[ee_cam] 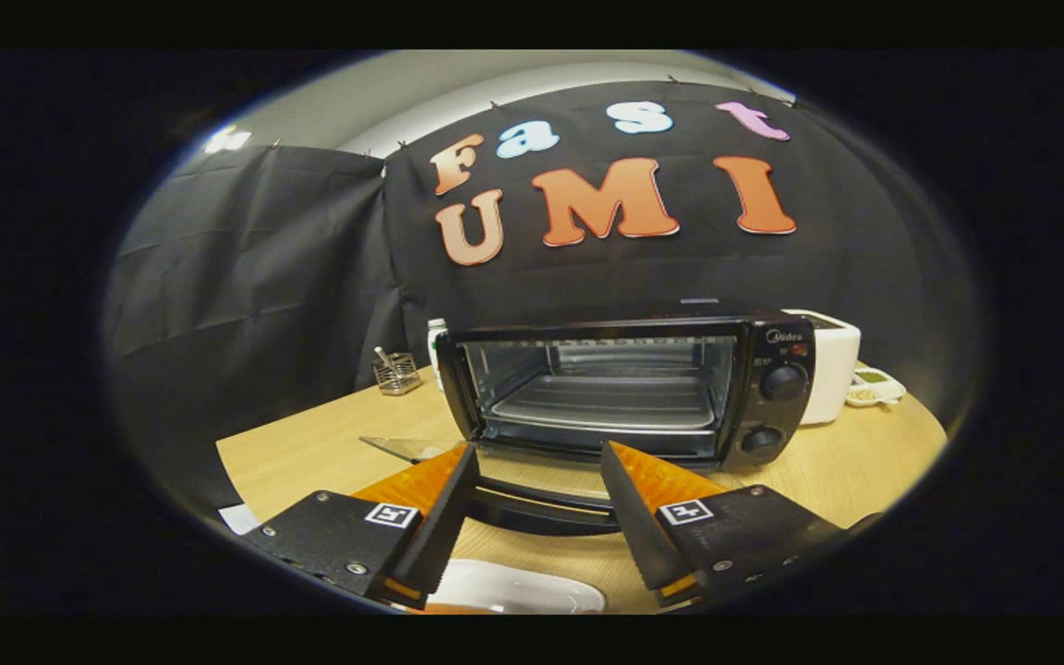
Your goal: Open the toaster oven, put the food inside, and close the toaster oven door.
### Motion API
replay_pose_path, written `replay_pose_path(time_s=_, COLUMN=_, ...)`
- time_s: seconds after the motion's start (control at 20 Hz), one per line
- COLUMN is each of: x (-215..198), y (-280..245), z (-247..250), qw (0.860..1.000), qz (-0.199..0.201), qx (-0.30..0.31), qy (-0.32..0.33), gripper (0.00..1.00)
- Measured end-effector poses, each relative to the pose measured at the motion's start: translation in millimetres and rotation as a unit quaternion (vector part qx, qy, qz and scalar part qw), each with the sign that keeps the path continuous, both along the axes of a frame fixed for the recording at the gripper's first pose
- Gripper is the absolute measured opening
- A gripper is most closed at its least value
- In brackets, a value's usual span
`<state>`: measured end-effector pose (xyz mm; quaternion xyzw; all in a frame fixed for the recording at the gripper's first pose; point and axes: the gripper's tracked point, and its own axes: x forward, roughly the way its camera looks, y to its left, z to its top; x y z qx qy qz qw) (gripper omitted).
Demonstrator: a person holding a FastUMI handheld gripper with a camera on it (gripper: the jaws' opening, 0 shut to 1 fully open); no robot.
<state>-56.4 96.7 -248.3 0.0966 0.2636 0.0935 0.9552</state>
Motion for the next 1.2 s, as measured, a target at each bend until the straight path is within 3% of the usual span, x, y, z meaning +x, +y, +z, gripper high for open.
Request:
replay_pose_path(time_s=0.3, x=-18.1, y=0.8, z=-38.7, qw=0.997, qz=-0.003, qx=0.009, qy=0.077, gripper=0.79)
replay_pose_path(time_s=0.55, x=-31.0, y=-16.0, z=-59.5, qw=0.994, qz=-0.013, qx=-0.016, qy=0.107, gripper=0.76)
replay_pose_path(time_s=0.85, x=-39.2, y=-19.9, z=-56.6, qw=0.992, qz=-0.023, qx=0.016, qy=0.121, gripper=0.75)
replay_pose_path(time_s=1.2, x=-83.7, y=-7.9, z=-26.4, qw=0.995, qz=0.042, qx=-0.006, qy=0.088, gripper=0.73)
